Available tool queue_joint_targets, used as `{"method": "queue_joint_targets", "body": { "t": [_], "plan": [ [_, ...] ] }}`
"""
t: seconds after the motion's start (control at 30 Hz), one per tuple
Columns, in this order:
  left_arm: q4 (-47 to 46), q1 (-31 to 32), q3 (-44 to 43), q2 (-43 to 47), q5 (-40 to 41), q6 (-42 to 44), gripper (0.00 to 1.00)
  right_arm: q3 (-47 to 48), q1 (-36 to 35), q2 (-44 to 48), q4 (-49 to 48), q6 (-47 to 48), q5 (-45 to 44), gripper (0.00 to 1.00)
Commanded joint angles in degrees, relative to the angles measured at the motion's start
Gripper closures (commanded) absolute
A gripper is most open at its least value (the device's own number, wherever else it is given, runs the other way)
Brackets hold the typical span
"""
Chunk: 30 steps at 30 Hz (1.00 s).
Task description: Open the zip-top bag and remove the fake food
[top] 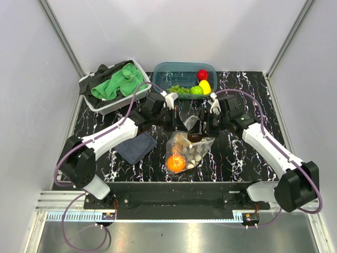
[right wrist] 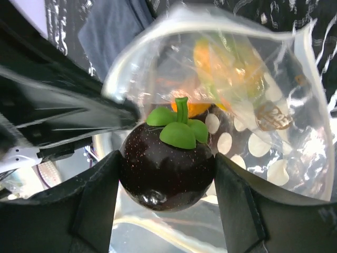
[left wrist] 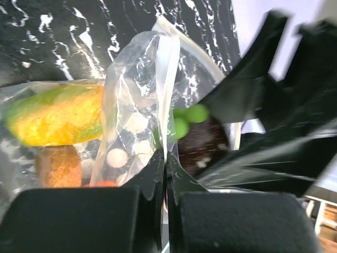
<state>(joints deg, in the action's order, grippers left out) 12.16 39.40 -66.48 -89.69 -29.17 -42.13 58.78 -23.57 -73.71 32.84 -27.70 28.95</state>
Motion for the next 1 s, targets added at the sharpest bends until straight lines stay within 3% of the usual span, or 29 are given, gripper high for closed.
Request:
{"method": "queue_joint_targets", "body": {
  "t": [0.0,0.13,0.27,0.37,0.8,0.97],
  "plan": [
    [2.8,-0.4,-0.8,3.0,3.3,4.6,1.00,7.2,0.2,-1.2,5.3,4.7,-3.8,0.77],
    [5.1,-0.8,1.4,6.5,5.9,6.7,1.00,15.3,0.5,-0.6,8.3,5.4,-11.8,0.86],
    [6.2,-1.3,2.0,6.5,5.7,7.8,1.00,20.1,1.0,-1.9,1.5,7.3,-18.6,0.86],
    [6.1,-1.3,3.0,7.6,5.7,7.2,1.00,24.9,2.2,-7.7,-1.9,8.4,-21.7,0.86],
    [9.7,-1.6,0.7,5.1,1.2,13.6,1.00,53.3,9.8,-37.5,-6.1,7.2,-21.9,0.85],
    [11.4,-2.5,-1.8,2.0,-1.2,17.9,1.00,65.4,10.9,-51.6,-2.0,4.6,-16.1,0.80]
  ]
}}
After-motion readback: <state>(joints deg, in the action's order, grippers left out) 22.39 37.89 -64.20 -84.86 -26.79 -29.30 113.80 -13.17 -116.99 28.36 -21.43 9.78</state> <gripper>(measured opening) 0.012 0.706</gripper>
